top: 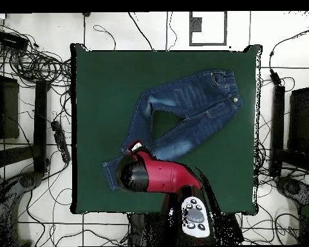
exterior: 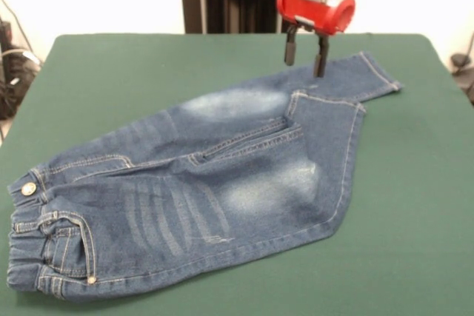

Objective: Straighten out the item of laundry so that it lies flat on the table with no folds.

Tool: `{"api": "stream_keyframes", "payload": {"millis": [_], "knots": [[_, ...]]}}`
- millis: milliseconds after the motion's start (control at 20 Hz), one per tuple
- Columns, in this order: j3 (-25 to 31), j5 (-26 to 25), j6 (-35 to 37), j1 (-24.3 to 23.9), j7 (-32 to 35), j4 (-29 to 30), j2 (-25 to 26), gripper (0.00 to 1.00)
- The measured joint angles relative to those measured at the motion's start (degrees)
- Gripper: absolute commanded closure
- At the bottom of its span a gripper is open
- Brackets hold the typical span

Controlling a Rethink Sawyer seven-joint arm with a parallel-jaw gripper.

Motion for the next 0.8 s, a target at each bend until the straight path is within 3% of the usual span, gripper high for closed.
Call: {"api": "stream_keyframes", "payload": {"millis": [350,650,800], "knots": [[-0.1,0.1,-4.8,0.7,0.0,0.0,4.9,0.0],[-0.1,0.3,-13.6,0.7,0.0,-0.2,13.6,0.0],[-0.5,0.4,-15.2,1.0,0.0,-0.1,13.5,0.0]]}}
